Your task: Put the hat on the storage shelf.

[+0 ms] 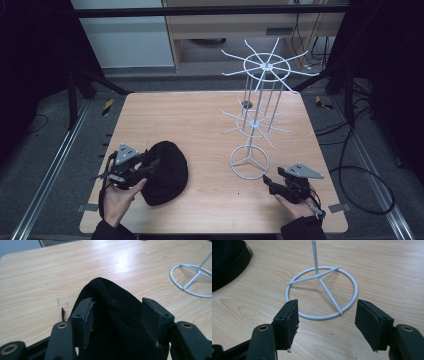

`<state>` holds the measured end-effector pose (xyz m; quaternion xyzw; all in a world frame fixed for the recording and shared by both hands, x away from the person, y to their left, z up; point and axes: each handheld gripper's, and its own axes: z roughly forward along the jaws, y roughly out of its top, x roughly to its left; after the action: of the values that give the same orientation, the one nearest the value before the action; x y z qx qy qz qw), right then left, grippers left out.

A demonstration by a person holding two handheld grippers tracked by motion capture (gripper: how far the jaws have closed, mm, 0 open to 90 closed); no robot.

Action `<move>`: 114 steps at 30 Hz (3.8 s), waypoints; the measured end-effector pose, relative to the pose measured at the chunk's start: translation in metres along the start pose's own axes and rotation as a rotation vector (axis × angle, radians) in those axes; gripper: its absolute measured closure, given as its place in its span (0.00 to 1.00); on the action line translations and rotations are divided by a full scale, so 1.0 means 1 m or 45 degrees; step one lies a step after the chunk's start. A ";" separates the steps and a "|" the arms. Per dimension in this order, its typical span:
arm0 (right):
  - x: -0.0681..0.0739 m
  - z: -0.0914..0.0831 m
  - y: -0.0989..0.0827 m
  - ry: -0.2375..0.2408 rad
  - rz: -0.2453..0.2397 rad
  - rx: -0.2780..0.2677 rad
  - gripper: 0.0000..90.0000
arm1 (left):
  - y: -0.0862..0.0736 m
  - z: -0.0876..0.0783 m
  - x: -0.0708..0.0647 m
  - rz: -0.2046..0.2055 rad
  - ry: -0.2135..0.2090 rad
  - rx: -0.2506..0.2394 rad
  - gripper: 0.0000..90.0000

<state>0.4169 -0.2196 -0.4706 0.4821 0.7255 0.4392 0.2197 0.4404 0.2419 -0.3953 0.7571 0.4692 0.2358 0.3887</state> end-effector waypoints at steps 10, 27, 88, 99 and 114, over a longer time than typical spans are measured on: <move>-0.001 0.003 0.000 0.001 -0.008 0.022 0.40 | 0.002 0.040 0.001 -0.002 0.036 0.182 0.53; -0.004 0.006 -0.001 0.004 -0.008 0.039 0.43 | -0.007 0.037 0.013 -0.079 -0.003 0.136 0.87; -0.006 0.005 -0.002 -0.038 -0.027 -0.018 0.42 | 0.111 -0.111 -0.058 0.220 -0.457 -0.845 0.87; -0.007 0.006 -0.002 -0.045 -0.040 -0.019 0.42 | 0.141 -0.120 -0.061 0.208 -0.506 -0.938 0.87; -0.007 0.006 -0.002 -0.041 -0.038 -0.014 0.42 | 0.168 -0.117 -0.075 0.217 -0.540 -0.988 0.87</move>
<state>0.4237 -0.2234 -0.4762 0.4770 0.7267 0.4318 0.2406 0.4110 0.1747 -0.1899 0.6229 0.1920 0.2649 0.7107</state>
